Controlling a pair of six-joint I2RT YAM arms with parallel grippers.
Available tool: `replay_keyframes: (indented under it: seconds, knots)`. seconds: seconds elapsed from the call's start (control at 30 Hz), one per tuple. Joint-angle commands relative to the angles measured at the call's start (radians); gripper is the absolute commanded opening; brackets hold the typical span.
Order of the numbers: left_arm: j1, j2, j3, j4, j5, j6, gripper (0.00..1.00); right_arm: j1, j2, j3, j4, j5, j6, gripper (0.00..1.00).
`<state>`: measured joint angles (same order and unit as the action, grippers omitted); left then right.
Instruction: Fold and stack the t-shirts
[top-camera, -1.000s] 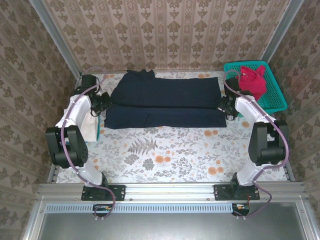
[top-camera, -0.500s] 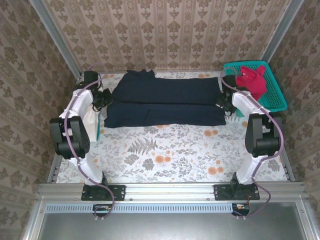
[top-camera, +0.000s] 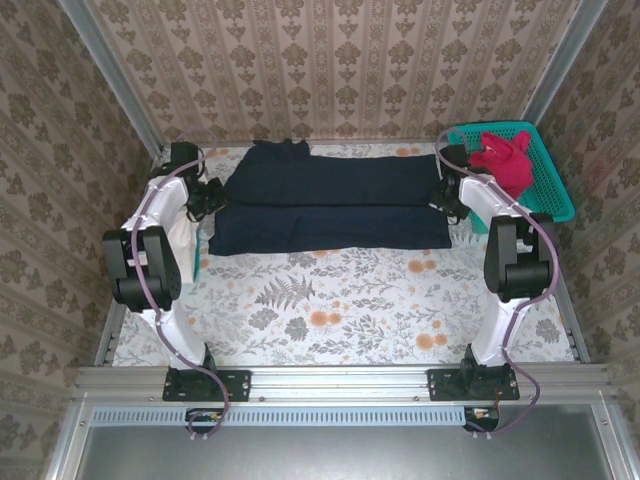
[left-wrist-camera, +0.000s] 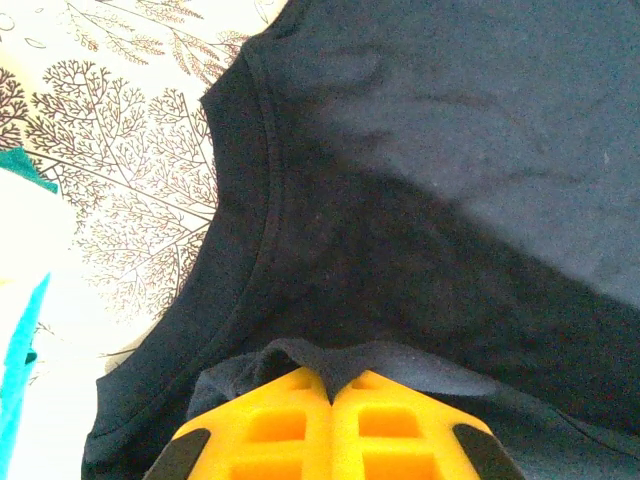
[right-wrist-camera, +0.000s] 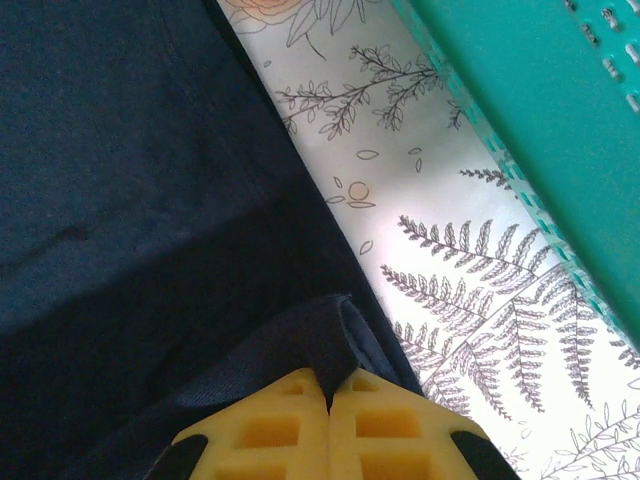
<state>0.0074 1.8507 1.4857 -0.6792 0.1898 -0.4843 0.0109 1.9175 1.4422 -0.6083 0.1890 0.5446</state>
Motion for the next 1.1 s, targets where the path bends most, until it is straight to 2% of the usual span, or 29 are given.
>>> replay_keyframes:
  seconds: [0.0,0.63,0.77,0.8,1.0,1.07]
  knots:
    - [0.024,0.029,0.044,0.009,-0.058,0.025,0.00,-0.017,0.030,0.029,-0.026,0.076,-0.021,0.00]
    - [0.026,0.144,0.122,0.011,-0.049,0.014,0.00,-0.020,0.123,0.093,-0.021,0.073,-0.027,0.00]
    - [0.027,0.168,0.141,0.007,-0.047,0.013,0.00,-0.020,0.148,0.115,-0.021,0.069,-0.032,0.04]
    - [0.028,0.173,0.145,0.006,-0.046,0.008,0.03,-0.021,0.148,0.114,-0.017,0.061,-0.036,0.09]
    - [0.026,0.123,0.099,0.052,0.000,-0.024,0.57,-0.017,0.016,-0.007,0.109,-0.004,-0.075,0.55]
    - [0.019,0.077,0.066,0.073,0.001,-0.032,0.72,-0.014,-0.059,-0.080,0.161,-0.024,-0.089,0.62]
